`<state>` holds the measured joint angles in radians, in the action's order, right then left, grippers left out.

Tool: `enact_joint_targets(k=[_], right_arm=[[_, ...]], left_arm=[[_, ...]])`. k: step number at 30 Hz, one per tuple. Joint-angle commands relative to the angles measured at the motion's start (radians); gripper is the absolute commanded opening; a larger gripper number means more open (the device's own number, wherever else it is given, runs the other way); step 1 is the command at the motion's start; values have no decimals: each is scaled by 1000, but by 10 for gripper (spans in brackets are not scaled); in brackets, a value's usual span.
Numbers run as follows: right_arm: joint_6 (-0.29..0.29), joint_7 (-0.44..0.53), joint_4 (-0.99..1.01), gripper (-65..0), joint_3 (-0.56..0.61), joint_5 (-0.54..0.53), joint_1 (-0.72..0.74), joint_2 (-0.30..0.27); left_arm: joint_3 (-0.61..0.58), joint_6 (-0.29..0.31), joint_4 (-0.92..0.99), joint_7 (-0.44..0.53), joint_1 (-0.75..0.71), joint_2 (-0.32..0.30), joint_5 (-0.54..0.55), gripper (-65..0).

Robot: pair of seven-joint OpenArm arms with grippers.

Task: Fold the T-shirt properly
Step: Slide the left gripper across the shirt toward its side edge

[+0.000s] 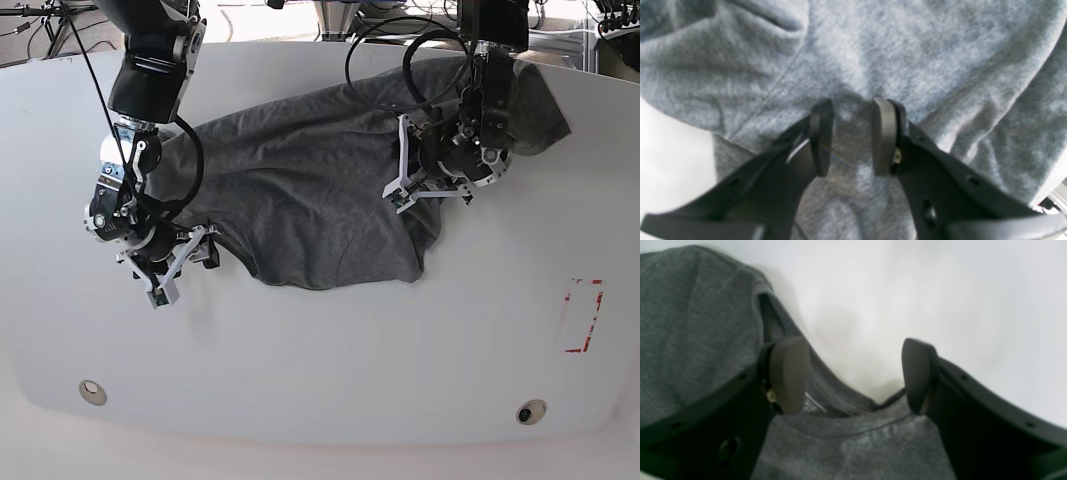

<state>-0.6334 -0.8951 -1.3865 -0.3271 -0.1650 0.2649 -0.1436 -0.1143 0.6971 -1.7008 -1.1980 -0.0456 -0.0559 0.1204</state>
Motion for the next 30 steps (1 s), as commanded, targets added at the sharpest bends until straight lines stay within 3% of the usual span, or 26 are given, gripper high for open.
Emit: enact_joint_targets(k=[1,5,18,22,24,30], right_arm=[[-25,15,-19,-234,0,-20,24,-3],[-63,14,-21,-235,3,-21,25,-7],[-49,21,-6,-235,0,-19,30,-11],[-46,25,4,-236,1,-19,31,-10],[-9,27,18,-236,13,-22,27,-7],[-18,28,31,-236,16,-23,24,-4]], left_arm=[[6,1,-10,11,5,3,-2,-466],[56,1,-13,11,-6,-5,11,-466],[186,1,-16,18,5,-12,20,-465],[196,1,-22,18,7,-15,24,-465],[182,1,-33,10,27,-13,24,-464],[162,1,-31,8,33,-14,23,-464]])
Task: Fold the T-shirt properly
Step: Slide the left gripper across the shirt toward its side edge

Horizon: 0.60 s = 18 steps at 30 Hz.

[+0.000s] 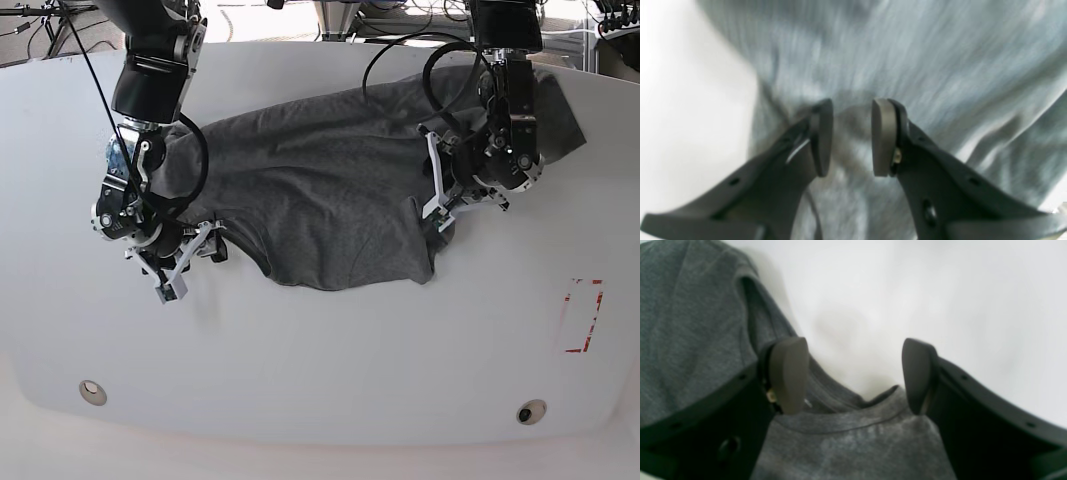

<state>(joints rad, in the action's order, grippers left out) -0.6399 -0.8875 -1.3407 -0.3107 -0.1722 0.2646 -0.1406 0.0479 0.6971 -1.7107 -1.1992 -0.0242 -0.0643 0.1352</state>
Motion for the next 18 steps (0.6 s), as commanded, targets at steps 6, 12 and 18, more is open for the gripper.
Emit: enact_joint_targets(k=[6,12,18], right_arm=[[-58,-15,-91,-246,3,-14,0,17],[-58,-33,-150,-275,0,-12,-33,46],[-58,-14,-172,-276,7,-14,-71,71]], left_arm=[[-61,1,-4,20,37,-42,29,-473],[-82,1,24,39,44,-79,37,-480],[-67,1,60,46,52,-112,44,-486]])
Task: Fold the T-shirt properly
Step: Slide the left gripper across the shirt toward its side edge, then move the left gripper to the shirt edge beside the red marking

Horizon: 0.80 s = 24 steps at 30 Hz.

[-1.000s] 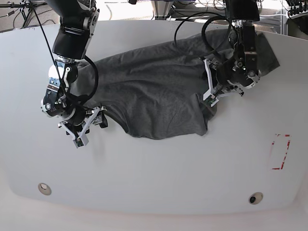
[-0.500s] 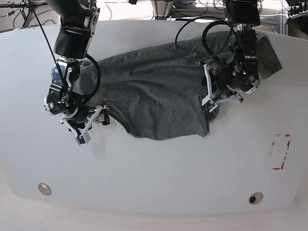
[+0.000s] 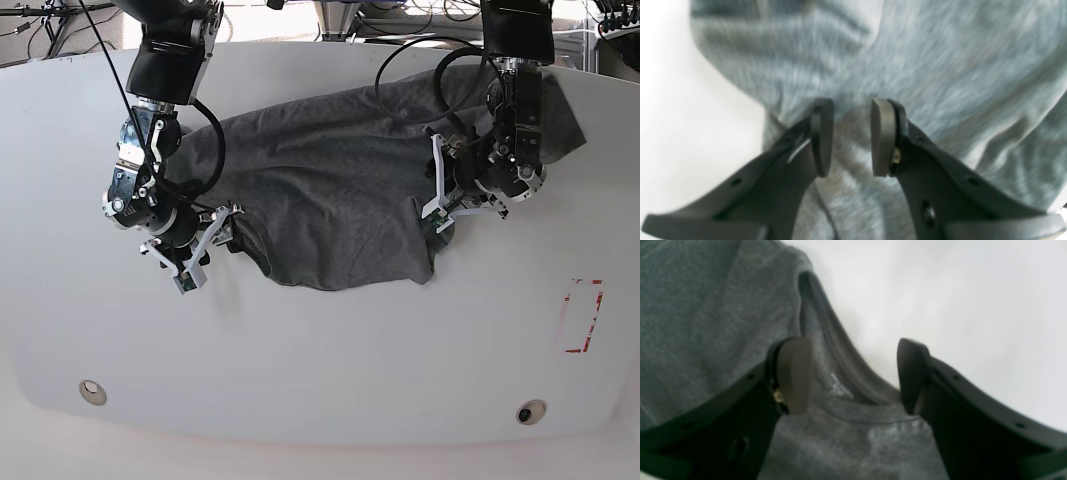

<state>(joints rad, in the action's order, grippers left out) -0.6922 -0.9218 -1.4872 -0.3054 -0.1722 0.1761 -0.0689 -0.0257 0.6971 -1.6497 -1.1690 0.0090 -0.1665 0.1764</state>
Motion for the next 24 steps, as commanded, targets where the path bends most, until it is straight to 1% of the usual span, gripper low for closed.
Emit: enact_joint_targets(k=[1,4,6,12,14,16,24], right_arm=[[-6,20,-30,-275,1,-13,14,2],[-6,21,-48,-273,0,-13,7,10],[-6,5,-100,-260,0,-12,-1,24],[-6,-3,-141,-252,2,-11,-25,35],[-6,-5,-146,-249,2,-11,-38,35],[-6,-11,-178,-253,2,-11,-86,28],[-6,-9,-204,-252,0,-11,-138,19]], left_arm=[[8,1,6,17,20,-12,2,-487],[11,1,30,20,27,-15,-2,-490],[19,1,76,26,57,-19,-11,-491],[38,1,168,37,105,-18,-26,-492],[47,1,205,39,121,-18,-30,-491],[58,1,310,59,158,-15,-46,-486],[86,1,427,87,215,-34,-44,-486]])
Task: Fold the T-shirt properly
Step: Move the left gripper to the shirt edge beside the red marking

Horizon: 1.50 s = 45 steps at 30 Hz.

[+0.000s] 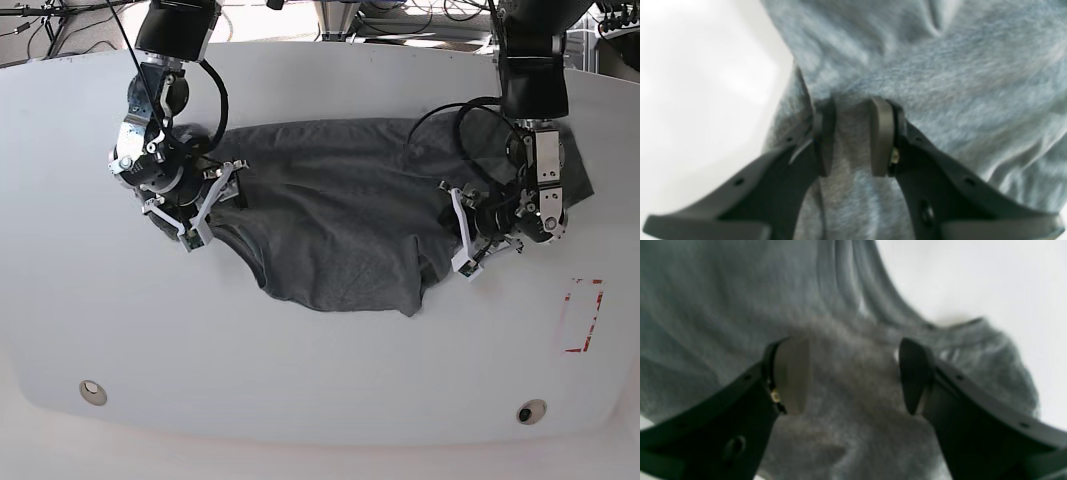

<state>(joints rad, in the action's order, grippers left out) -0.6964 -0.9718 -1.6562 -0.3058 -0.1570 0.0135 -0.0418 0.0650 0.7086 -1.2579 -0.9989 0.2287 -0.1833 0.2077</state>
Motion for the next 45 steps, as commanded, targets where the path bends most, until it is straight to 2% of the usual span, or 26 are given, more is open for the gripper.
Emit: enact_joint_targets(k=[1,12,14,22,32,34,40,45], right_arm=[[-2,40,-37,-252,-1,-26,20,-10],[-2,44,-10,-253,-25,-30,3,-36],[-2,50,49,-256,-20,-20,17,-39],[-2,68,107,-256,-15,-19,32,-44],[-2,50,31,-257,-28,-25,18,-60],[-2,44,-26,-257,-24,-24,31,-85],[-2,37,-96,-256,-28,-26,62,-116],[-2,27,-96,-238,-16,-30,122,-133]], left_arm=[[-5,-10,38,-80,2,-23,-74,-486],[-71,-10,33,-61,53,-76,-74,-491],[-126,-10,35,-64,41,-72,-76,-493],[-171,-10,2,-57,40,-74,-70,-492],[-94,-10,-102,-80,48,-73,-55,-493],[-4,-10,-244,-112,41,-74,-48,-480],[100,-10,-375,-147,29,-72,-39,-466],[97,-10,-373,-163,14,-77,-41,-461]])
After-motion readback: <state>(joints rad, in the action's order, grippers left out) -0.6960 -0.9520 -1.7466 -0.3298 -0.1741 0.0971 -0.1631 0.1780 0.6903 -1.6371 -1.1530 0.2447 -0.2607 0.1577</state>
